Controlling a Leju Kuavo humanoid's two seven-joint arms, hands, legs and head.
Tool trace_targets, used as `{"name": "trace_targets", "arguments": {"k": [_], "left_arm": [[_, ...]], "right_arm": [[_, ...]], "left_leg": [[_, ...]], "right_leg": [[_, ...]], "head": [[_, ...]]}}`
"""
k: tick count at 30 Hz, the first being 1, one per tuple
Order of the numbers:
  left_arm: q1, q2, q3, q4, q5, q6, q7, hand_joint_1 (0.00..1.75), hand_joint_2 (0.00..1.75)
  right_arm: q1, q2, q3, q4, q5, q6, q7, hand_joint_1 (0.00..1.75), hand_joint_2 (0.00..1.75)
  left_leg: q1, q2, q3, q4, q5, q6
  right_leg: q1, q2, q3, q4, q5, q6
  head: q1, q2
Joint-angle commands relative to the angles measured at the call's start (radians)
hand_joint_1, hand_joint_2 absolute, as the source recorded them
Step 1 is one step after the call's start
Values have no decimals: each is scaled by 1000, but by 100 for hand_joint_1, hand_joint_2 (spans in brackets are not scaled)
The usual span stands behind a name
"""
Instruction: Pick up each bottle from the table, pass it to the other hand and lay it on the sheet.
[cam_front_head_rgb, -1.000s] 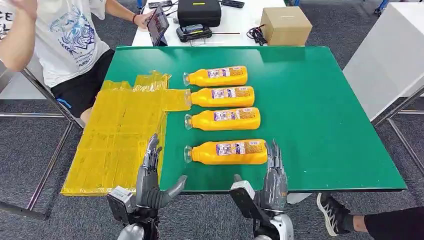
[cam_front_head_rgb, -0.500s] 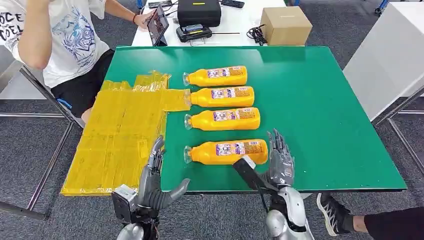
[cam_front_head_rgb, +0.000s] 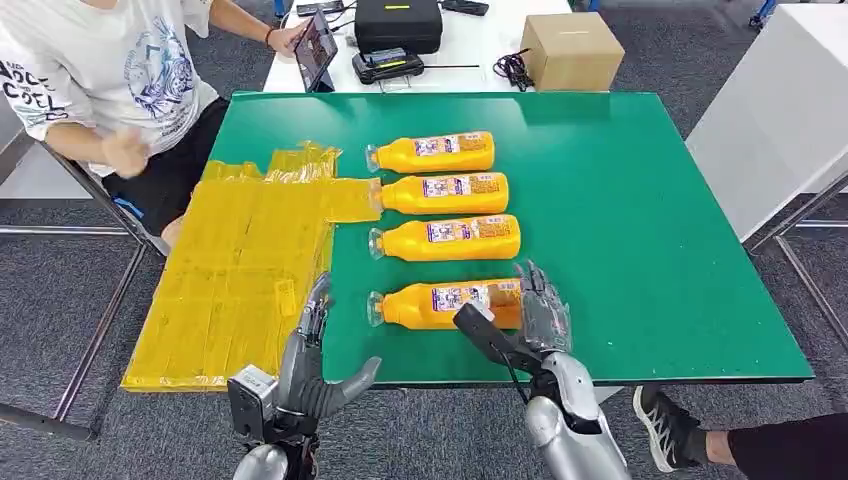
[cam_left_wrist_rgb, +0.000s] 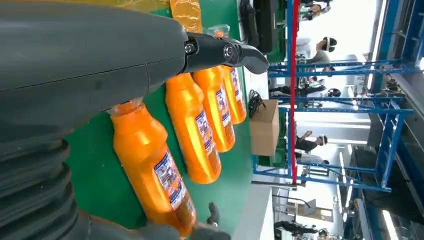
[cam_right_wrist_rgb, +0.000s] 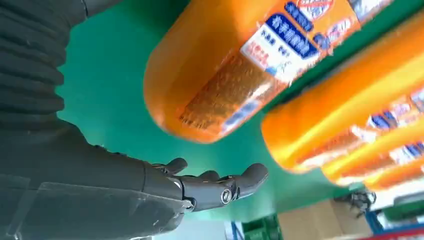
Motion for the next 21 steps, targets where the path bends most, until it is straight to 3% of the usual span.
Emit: {"name": "trace_targets", "arguments": {"k": [1, 16, 21], "left_arm": [[-36, 8, 25, 71, -2, -9, 9, 0, 175], [-48, 6, 36, 95, -3, -18, 11, 0, 175], [-78, 16, 46, 122, -3, -22, 6, 0, 175]], "right_arm": [[-172, -23, 94, 222, -3, 42, 21, 0, 175], [-273, -28, 186, 282, -30, 119, 40, 0, 175], [-325, -29, 201, 371, -163, 226, -22, 0, 175]], "left_leg": [[1, 4, 6, -1, -2, -2], [1, 2, 6, 0, -2, -1], [1, 2, 5, 0, -1, -1]], "right_leg": [[1, 3, 5, -1, 0, -2], [2, 2, 6, -1, -1, -2], [1, 1, 5, -1, 0, -2]], "head": [[0, 0], [0, 0], [0, 0]]}}
